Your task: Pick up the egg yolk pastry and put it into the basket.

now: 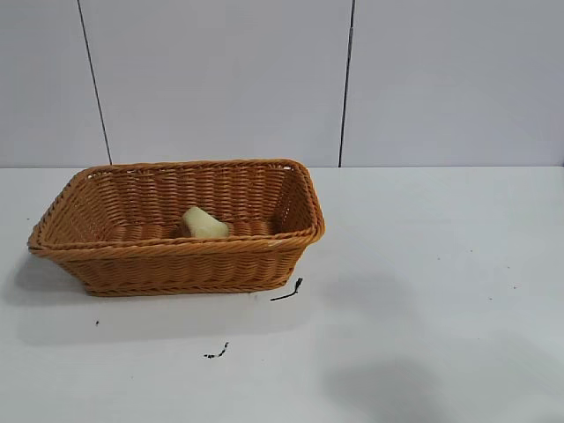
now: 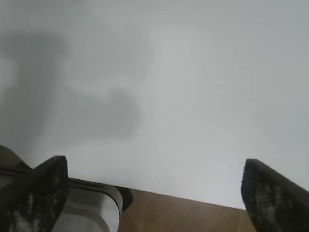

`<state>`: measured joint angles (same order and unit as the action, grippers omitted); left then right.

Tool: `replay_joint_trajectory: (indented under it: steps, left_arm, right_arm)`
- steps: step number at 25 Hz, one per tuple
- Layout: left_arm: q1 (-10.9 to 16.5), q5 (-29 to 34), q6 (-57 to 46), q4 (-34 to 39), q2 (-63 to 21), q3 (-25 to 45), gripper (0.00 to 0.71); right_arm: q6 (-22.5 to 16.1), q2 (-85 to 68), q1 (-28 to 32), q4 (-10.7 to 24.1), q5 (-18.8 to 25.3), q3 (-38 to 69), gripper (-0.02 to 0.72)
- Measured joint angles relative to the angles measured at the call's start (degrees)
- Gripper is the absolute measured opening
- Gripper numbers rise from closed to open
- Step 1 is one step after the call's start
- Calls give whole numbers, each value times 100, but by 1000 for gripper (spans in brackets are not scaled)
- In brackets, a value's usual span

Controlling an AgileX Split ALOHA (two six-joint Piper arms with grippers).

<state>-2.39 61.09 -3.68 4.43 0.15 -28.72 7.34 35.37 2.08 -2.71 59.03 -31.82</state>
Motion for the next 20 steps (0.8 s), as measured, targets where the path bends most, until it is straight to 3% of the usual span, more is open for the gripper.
replay_joint_trajectory:
  steps: [10,20]
  left_arm:
    - [0,0,0,0,0,0,696]
    - [0,0,0,0,0,0,696]
  right_arm:
    - [-40,-2646,-7,-59,-39,301,673]
    - [-236,-3559,-225,101,-32,308,673]
